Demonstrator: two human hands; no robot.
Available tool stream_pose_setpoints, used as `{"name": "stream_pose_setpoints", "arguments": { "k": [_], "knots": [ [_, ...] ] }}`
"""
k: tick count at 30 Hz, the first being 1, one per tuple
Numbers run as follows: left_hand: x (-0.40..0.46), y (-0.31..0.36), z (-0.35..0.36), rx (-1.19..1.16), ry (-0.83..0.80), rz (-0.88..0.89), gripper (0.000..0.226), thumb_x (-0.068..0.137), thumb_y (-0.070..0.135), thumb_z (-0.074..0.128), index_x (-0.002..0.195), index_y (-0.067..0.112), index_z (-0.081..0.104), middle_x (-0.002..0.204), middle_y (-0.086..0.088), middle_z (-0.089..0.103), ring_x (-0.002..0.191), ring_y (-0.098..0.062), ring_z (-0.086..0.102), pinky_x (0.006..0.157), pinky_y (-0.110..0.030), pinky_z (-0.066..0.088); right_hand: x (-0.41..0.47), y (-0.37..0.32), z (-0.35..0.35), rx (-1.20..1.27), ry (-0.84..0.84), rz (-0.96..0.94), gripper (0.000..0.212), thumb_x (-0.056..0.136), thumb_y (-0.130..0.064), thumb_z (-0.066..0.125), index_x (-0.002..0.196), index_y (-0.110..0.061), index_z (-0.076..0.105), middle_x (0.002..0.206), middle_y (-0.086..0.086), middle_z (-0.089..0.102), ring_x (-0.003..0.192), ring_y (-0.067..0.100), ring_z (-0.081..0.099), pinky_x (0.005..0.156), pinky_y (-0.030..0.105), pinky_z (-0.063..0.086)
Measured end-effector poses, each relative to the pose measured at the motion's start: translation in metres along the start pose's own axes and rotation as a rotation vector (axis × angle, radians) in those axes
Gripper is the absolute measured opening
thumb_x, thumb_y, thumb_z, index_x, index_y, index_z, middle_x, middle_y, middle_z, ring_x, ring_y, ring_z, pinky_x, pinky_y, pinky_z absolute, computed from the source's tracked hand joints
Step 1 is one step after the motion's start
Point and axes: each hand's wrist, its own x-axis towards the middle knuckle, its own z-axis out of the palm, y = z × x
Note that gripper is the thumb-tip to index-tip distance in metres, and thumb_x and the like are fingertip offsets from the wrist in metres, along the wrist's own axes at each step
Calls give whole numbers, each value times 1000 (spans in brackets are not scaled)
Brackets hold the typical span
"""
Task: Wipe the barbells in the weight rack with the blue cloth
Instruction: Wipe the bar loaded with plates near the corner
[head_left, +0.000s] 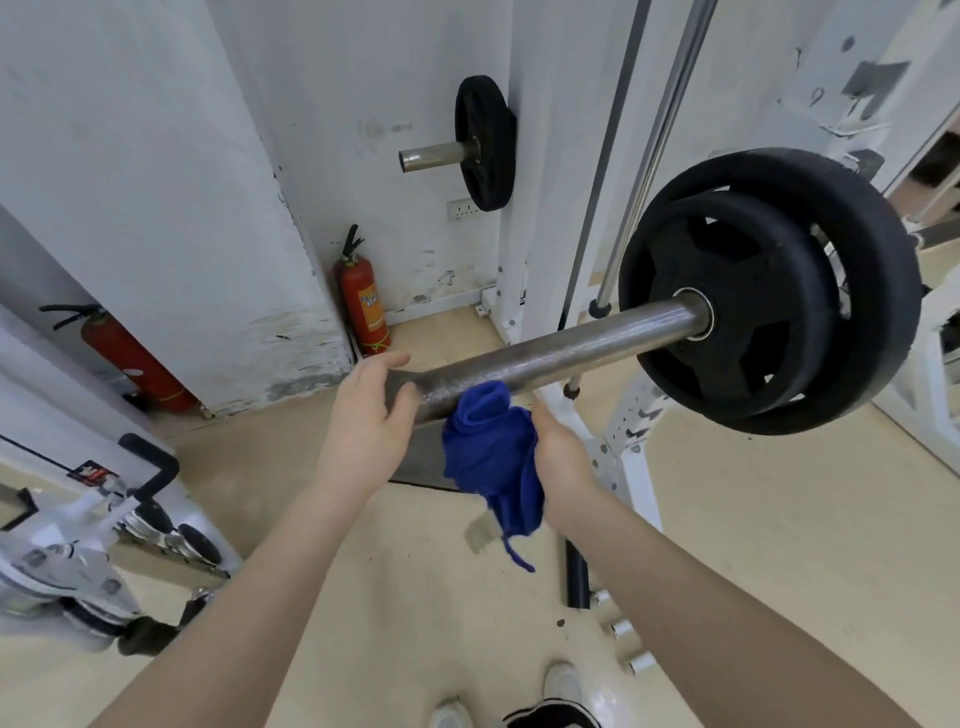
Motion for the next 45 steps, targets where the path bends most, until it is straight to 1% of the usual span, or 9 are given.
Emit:
{"name": "stream_pose_setpoints", "arguments": {
  "k": [5, 13, 17, 23, 26, 30, 32, 40, 45],
  "knots": [
    [-7, -16, 1, 144, -88, 135, 40, 92, 18, 51, 132, 14, 47, 137, -2, 48, 128, -17, 41, 100, -13, 23, 16, 33, 51, 679, -273, 355, 45, 98, -40, 38, 130, -12, 50, 126, 19, 58, 112, 36, 54, 91, 47, 46],
    [-7, -19, 7, 186, -24, 183, 42, 90, 12, 53, 132, 13, 47, 136, -3, 48, 122, -21, 46, 102, -30, 36, 32, -9, 4, 665, 70, -73, 44, 101, -12, 23, 144, -4, 31, 149, 17, 33, 136, 35, 35, 101, 42, 37],
    [-13, -16, 16, 229, 11, 160, 44, 90, 8, 50, 133, 11, 44, 141, -6, 43, 127, -25, 44, 104, -35, 37, 44, -9, 3, 874, -6, 15, 46, 99, -26, 37, 144, -17, 34, 146, 4, 39, 137, 25, 34, 106, 37, 31],
    [-18, 17, 25, 545, 132, 326, 47, 74, 13, 67, 119, 5, 56, 140, -17, 47, 125, -35, 49, 93, -46, 47, 32, -18, 12, 758, -69, 99, 25, 90, -27, 47, 107, -9, 54, 94, 4, 56, 106, 24, 52, 99, 39, 44],
    [-9, 35, 36, 529, 84, 439, 44, 76, 9, 67, 119, 6, 57, 137, -16, 50, 126, -34, 49, 95, -48, 45, 45, -55, -36, 869, 123, 88, 17, 91, -11, 48, 78, -19, 43, 75, 5, 53, 66, 13, 49, 59, 27, 50],
    [8, 58, 67, 592, -47, 419, 50, 93, 15, 47, 141, 19, 32, 154, -8, 23, 142, -26, 21, 114, -41, 21, 65, -87, -104, 838, 183, 45, 27, 76, -13, 61, 94, -29, 50, 68, -3, 55, 66, 8, 54, 77, 18, 46],
    [13, 69, 88, 652, -104, 397, 55, 96, 20, 40, 146, 23, 18, 157, -5, 10, 145, -23, 10, 117, -39, 10, 63, -96, -117, 824, 135, -3, 27, 69, -4, 56, 79, -29, 50, 50, -5, 54, 46, 3, 53, 53, 10, 46],
    [0, 89, 124, 723, -49, 246, 61, 91, 19, 40, 147, 20, 15, 157, -7, 13, 145, -24, 7, 118, -42, 6, 43, -77, -120, 562, -116, 20, 25, 97, -6, 37, 116, -7, 52, 108, 17, 64, 100, 23, 61, 84, 31, 48],
    [-12, 114, 140, 347, -28, 211, 50, 91, 4, 41, 140, 8, 36, 156, -10, 16, 145, -26, 11, 119, -38, 12, 9, -74, -177, 234, -402, 59, 33, 94, -19, 49, 126, -14, 57, 121, 13, 64, 111, 30, 61, 93, 40, 49]
  ]
}}
